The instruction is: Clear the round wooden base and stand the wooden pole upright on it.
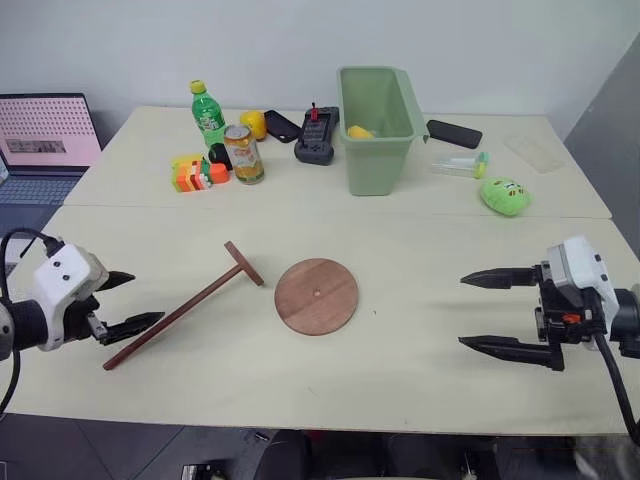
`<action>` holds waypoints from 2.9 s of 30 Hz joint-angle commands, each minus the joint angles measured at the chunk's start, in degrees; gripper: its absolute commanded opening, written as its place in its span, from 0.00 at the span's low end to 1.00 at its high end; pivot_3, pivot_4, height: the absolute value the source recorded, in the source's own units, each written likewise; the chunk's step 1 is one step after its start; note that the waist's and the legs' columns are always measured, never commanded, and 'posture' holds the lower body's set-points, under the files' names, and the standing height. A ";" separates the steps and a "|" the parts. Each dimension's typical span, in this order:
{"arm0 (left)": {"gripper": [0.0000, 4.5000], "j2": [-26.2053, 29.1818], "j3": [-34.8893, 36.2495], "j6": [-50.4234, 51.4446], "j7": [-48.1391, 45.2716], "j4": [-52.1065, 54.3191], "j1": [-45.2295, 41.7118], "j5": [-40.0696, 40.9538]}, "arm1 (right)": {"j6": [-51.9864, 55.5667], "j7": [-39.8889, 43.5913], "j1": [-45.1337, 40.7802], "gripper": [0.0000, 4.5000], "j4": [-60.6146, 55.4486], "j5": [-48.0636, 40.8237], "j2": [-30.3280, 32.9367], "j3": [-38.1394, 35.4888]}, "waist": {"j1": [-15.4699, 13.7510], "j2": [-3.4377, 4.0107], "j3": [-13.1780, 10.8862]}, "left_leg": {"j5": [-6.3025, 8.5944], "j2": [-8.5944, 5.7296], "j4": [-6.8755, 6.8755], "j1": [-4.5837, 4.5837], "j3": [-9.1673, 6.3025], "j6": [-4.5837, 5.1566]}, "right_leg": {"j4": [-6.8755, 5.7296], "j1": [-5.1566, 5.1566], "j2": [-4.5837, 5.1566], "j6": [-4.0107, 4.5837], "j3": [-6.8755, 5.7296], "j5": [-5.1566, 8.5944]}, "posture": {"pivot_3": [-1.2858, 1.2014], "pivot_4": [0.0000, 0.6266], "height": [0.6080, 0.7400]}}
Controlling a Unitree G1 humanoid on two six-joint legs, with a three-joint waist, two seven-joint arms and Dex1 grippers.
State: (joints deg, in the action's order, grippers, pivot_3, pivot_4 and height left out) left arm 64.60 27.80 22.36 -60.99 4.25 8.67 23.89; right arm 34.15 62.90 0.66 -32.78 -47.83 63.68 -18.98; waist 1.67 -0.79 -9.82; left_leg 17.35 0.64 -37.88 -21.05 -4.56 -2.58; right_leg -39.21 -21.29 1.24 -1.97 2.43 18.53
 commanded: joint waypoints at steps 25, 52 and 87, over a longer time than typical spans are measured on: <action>0.99 5.19 -1.46 7.80 -6.36 3.34 -4.43 -1.65 | -0.39 -0.52 -8.93 1.00 -3.64 1.49 -6.07 8.29 | 0.04 -0.10 -0.29 | 0.01 0.01 0.00 -0.06 0.00 0.00 | 0.04 -0.06 -0.01 0.00 -0.06 0.00 | 0.52 0.24 1.00; 0.99 1.06 -39.14 21.67 -3.62 -5.10 -38.72 -14.97 | 3.55 -5.01 -26.92 1.00 -6.56 4.37 -17.19 25.14 | 0.19 -0.28 -0.45 | -0.02 -0.04 -0.28 -0.85 -0.02 -0.02 | -0.54 -1.01 -0.16 0.00 -0.17 -0.02 | 0.52 0.24 1.00; 0.06 -1.45 -37.24 19.69 -5.95 -9.11 -42.59 -16.99 | 4.12 -4.31 -28.82 1.00 -4.96 2.99 -16.41 23.24 | 0.16 -0.28 -0.45 | -0.02 -0.05 -0.57 -0.88 -0.05 -0.02 | -0.75 -1.00 -0.12 0.00 -0.17 -0.02 | 0.52 0.24 1.00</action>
State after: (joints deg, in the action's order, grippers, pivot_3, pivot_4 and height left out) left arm 62.81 -12.23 42.08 -66.60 -5.04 -31.40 6.20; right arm 38.54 57.96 -27.57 -36.82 -43.98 46.73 6.25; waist 1.83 -1.07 -10.26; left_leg 17.33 0.60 -38.46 -21.94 -4.62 -2.59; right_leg -39.97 -22.29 1.12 -1.97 2.25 18.51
